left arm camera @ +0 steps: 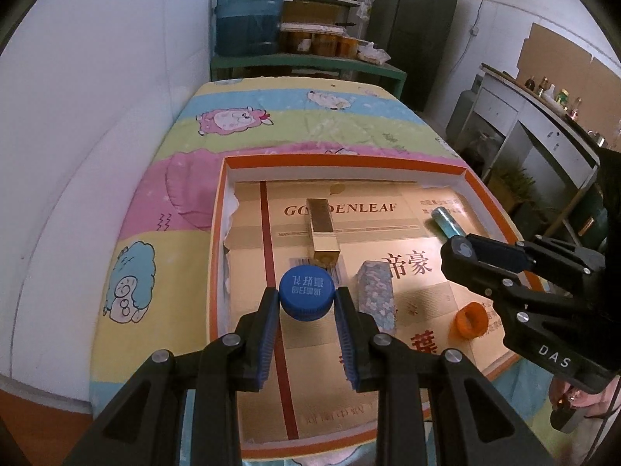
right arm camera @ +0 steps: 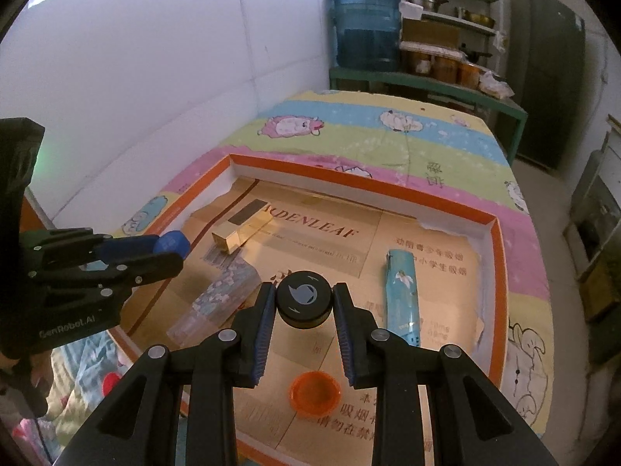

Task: Organize rigid objects
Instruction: 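Lower both caps into the tray and open the right then left tool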

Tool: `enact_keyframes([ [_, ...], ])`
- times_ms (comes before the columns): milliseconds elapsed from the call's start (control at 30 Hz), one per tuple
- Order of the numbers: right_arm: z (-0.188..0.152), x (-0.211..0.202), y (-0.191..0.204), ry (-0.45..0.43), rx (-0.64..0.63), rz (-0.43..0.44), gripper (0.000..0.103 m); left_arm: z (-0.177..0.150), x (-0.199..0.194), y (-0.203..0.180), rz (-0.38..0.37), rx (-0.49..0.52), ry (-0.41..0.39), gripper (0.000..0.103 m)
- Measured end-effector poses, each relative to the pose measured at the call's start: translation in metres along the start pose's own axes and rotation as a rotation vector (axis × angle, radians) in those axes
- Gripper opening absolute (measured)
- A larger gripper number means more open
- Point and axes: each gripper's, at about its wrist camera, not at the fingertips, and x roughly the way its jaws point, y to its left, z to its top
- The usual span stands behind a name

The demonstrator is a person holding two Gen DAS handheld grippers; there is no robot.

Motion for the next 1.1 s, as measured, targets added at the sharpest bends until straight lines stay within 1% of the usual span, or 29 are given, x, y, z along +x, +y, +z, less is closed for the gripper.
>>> enact_keyframes([
  [500,0.006,0.027,-0.004,0.056,-0.008,-0.021,0.031,0.006,0.022,0.005,0.005,0.000,0.025,0.030],
  [800,0.009,0.038,-0.005,0.075,-0.004,-0.017,0.031,0.005,0.030,0.006,0.001,-0.002,0.043,0.030],
  [1100,0.006,0.045,-0.009,0.093,0.003,-0.019,0.031,0.005,0.034,0.005,0.002,0.006,0.045,0.030],
])
